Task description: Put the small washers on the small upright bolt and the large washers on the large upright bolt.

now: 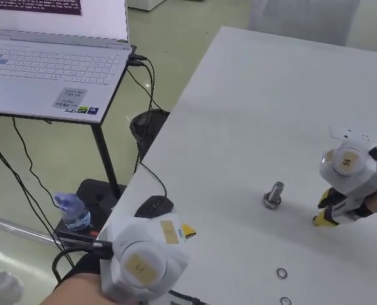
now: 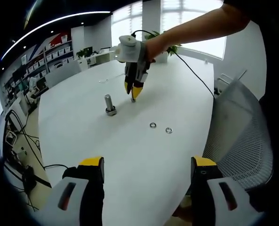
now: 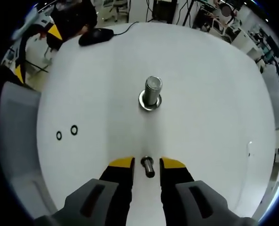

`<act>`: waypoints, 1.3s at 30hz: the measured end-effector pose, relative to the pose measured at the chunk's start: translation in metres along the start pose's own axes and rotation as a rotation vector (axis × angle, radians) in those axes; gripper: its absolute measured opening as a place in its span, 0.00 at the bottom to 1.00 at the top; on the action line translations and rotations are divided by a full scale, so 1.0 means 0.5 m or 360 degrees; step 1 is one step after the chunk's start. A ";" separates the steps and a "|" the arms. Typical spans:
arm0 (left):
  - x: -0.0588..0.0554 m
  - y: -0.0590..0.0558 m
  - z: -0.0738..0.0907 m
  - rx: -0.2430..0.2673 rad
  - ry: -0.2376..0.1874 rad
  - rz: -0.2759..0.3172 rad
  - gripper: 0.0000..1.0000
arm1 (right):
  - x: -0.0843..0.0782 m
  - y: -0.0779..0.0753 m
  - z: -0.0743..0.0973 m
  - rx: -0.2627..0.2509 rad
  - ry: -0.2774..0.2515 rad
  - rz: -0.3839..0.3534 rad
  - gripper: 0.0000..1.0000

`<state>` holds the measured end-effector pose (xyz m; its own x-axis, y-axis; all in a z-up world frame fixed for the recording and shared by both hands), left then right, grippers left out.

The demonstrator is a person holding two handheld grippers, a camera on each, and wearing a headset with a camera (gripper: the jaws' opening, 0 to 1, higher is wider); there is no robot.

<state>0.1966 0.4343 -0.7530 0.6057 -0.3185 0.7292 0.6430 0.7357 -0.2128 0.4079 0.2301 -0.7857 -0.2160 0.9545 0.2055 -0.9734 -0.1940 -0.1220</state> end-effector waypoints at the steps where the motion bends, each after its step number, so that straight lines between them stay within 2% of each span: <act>1: 0.001 0.000 0.001 0.0000 -0.0002 -0.0003 0.75 | 0.003 0.001 0.002 -0.0002 -0.0003 0.0006 0.23; 10: 0.012 -0.002 0.009 0.0009 -0.0014 -0.0015 0.74 | 0.042 0.024 0.032 -0.0010 -0.0068 0.0071 0.23; 19: 0.018 -0.005 0.012 0.0012 -0.0030 -0.0020 0.75 | 0.076 0.075 0.042 0.0019 -0.0123 0.0118 0.23; 39: 0.026 -0.018 0.012 0.0003 -0.0032 -0.0050 0.75 | 0.087 0.173 0.028 0.0081 -0.0159 0.0141 0.23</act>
<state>0.1959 0.4272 -0.7377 0.5756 -0.3292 0.7486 0.6607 0.7266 -0.1885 0.3135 0.2515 -0.7739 -0.3056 0.9062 0.2923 -0.9522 -0.2905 -0.0949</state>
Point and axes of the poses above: the centre of the closed fingertips' face, and the gripper's own axes: z roughly backward along the fingers, y roughly to its left, x roughly out of its top, the point moved 6 cm from there along z, roughly backward along the fingers, and after that the axes turned 15 degrees about z, right-handed, at the moved point
